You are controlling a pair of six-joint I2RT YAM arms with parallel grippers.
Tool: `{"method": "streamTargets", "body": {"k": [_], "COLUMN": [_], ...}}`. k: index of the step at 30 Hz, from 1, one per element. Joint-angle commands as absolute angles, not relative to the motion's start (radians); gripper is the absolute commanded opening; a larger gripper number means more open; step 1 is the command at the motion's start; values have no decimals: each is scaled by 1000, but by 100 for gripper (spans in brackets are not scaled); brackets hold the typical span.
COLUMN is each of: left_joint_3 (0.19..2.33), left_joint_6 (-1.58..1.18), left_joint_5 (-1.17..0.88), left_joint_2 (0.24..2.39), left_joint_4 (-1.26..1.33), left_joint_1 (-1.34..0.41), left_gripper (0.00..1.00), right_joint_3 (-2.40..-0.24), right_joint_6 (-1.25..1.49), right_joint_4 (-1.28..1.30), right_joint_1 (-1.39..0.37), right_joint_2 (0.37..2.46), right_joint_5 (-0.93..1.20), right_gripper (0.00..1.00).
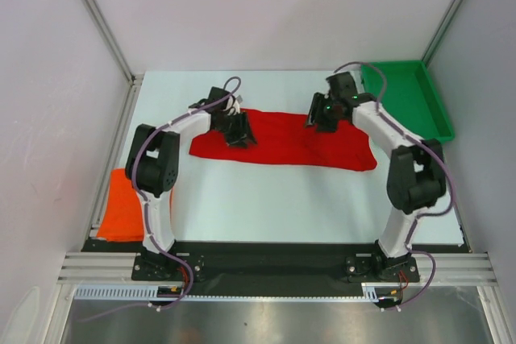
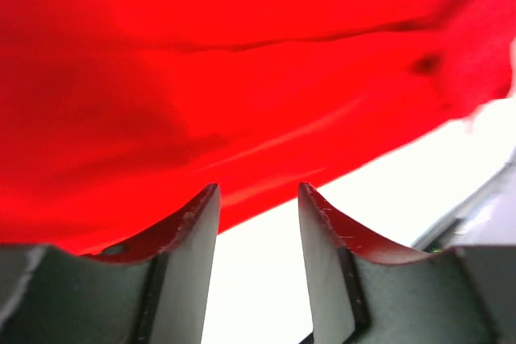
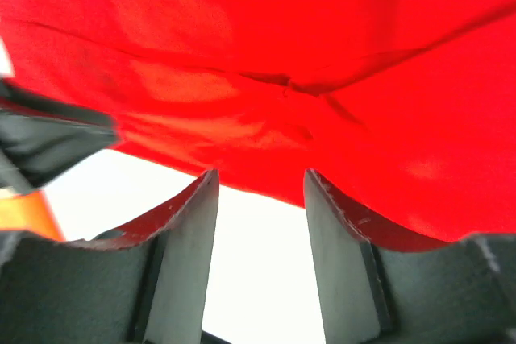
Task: Fold and stack the t-shirts
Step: Fold the tshirt
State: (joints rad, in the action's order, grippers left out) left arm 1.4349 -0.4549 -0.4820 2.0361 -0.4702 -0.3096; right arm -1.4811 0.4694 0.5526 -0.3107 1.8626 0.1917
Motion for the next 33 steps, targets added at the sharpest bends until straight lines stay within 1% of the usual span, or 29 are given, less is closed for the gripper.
{"method": "streamTargets", "body": {"k": [1, 4, 5, 7, 8, 10, 15, 17, 18, 20, 29, 33], "left_joint_3": [1492, 1485, 1474, 1439, 1436, 1445, 1488, 1494, 1503, 1517, 1605, 1634], "left_joint_6": [-647, -797, -901, -998, -1067, -1115, -1180, -1196, -1200, -1213, -1233, -1238], "left_joint_5": [-574, -545, -526, -462, -444, -390, -298, -276, -265, -255, -268, -265], "left_joint_2": [2011, 2059, 2068, 2075, 2080, 2101, 2151, 2164, 2169, 2177, 2247, 2267], "left_joint_4": [-289, -143, -102, 27, 63, 92, 60, 55, 10, 8, 8, -46], "left_joint_1": [-425, -478, -510, -543, -569, -594, -630, -632, -632, -634, -650, -664], "left_gripper": [50, 51, 51, 51, 51, 50, 47, 42, 41, 40, 34, 32], "right_joint_3": [-1427, -1361, -1344, -1309, -1274, -1238, -1125, -1111, -1094, -1082, -1069, -1071], "right_joint_6": [449, 440, 439, 431, 430, 423, 433, 431, 430, 428, 428, 431], "right_joint_4": [627, 643, 646, 644, 644, 637, 620, 621, 621, 620, 614, 606], "right_joint_1": [-224, -149, -135, -97, -88, -71, -40, -32, -31, -26, -11, -8], "right_joint_2": [1729, 1651, 1634, 1573, 1550, 1493, 1396, 1362, 1353, 1335, 1328, 1331], "right_joint_5": [259, 259, 259, 258, 256, 255, 278, 278, 275, 273, 284, 288], "right_gripper": [53, 54, 54, 55, 59, 61, 62, 62, 62, 63, 63, 62]}}
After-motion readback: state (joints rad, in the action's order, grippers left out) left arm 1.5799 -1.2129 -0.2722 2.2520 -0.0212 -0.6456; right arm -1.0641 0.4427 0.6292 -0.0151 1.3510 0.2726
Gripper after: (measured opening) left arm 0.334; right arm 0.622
